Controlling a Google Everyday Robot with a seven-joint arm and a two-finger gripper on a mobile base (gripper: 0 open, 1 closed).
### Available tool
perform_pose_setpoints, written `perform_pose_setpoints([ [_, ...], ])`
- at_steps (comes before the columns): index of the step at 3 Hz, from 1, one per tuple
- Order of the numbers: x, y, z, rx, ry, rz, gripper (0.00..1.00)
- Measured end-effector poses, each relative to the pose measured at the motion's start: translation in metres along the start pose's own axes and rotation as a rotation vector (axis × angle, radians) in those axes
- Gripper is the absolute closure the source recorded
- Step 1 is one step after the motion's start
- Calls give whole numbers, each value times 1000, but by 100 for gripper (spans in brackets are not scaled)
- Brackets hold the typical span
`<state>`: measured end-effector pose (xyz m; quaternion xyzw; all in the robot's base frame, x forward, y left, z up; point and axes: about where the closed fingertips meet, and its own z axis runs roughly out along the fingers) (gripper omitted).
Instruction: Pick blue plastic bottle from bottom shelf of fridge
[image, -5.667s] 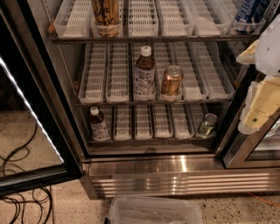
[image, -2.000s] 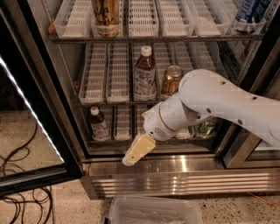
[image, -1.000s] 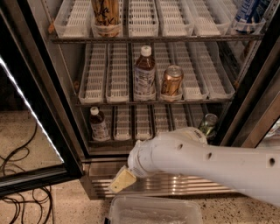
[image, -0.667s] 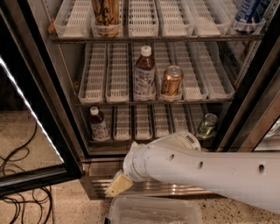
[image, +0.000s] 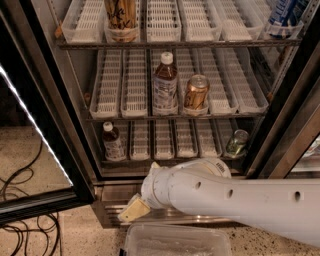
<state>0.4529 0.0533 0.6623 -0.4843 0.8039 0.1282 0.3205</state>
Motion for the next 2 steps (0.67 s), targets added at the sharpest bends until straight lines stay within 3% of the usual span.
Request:
perform_pose_setpoints([
  [1, 19, 2, 6, 45, -56, 100, 0],
  [2, 29, -15, -4, 127, -129, 230, 0],
])
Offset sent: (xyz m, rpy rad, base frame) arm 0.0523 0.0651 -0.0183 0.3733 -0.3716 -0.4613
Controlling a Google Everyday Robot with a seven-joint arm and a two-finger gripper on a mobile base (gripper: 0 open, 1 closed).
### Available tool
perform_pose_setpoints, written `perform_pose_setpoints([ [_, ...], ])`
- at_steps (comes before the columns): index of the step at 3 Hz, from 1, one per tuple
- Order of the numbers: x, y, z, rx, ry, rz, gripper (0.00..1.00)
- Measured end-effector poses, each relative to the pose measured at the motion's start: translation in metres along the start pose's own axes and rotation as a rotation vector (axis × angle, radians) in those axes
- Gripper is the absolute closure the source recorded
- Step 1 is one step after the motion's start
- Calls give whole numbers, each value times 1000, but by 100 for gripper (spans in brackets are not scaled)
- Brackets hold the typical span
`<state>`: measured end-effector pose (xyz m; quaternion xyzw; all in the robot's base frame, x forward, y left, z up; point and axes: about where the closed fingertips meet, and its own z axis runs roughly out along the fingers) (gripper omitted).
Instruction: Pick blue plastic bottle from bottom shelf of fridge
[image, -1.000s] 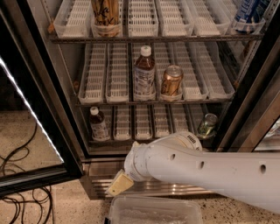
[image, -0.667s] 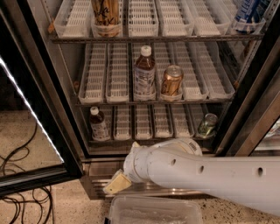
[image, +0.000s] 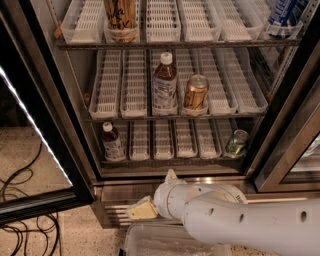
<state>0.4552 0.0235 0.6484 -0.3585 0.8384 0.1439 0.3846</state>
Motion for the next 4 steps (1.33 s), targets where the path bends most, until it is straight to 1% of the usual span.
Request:
perform_pose_setpoints([
  [1, -12, -8, 0, 36, -62, 61, 0],
  [2, -12, -8, 0, 36, -62, 61, 0],
  [3, -20, -9, 8, 35, -92, 57, 0],
  [4, -45, -15, 20, 58, -191, 33, 0],
])
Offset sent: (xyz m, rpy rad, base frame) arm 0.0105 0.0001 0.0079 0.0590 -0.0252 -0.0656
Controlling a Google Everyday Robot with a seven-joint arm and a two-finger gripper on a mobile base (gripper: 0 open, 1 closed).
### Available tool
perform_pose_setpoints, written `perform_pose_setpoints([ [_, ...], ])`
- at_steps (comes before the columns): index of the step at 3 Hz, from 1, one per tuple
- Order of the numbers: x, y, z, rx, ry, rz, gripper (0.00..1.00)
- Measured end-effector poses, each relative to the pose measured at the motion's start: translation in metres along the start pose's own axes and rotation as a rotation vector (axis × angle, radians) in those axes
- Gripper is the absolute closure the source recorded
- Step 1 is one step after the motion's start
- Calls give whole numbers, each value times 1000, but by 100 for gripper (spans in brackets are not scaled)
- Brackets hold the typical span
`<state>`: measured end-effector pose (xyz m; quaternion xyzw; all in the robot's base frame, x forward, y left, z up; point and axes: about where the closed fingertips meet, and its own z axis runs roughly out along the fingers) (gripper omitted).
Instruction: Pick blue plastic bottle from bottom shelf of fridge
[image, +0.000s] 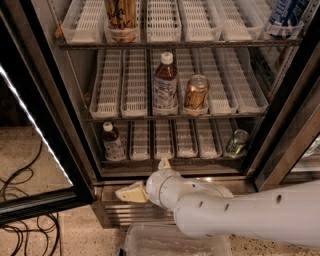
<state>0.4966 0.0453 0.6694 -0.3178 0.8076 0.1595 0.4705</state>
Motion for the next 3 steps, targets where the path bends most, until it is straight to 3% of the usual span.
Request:
perform_pose_setpoints([
  [2, -58, -10, 34, 109, -238, -63, 0],
  [3, -68, -15, 30, 133, -275, -70, 0],
])
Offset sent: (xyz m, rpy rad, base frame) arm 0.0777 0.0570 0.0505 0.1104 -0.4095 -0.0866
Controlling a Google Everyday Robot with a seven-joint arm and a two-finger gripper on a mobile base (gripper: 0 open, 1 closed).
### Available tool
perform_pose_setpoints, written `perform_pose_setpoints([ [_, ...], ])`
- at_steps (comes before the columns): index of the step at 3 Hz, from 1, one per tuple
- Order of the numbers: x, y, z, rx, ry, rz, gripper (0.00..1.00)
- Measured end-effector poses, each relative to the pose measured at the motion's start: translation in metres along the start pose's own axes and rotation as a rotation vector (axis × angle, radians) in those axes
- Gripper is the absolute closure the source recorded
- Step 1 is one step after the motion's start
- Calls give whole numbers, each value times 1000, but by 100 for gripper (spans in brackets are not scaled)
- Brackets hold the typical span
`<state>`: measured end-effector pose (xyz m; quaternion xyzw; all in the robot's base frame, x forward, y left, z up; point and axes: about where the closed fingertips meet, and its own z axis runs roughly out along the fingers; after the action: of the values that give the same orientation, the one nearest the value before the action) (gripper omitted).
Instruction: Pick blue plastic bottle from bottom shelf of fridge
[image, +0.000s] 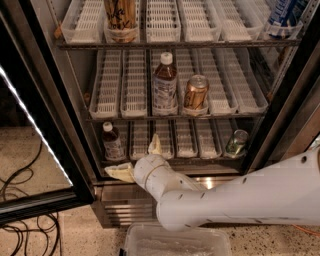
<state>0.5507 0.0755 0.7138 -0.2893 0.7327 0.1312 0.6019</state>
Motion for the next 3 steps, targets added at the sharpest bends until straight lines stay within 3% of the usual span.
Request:
perform_pose_setpoints([
  [1, 0, 0, 0, 0, 0, 0, 0],
  [3, 13, 20, 48, -15, -3, 56, 0],
])
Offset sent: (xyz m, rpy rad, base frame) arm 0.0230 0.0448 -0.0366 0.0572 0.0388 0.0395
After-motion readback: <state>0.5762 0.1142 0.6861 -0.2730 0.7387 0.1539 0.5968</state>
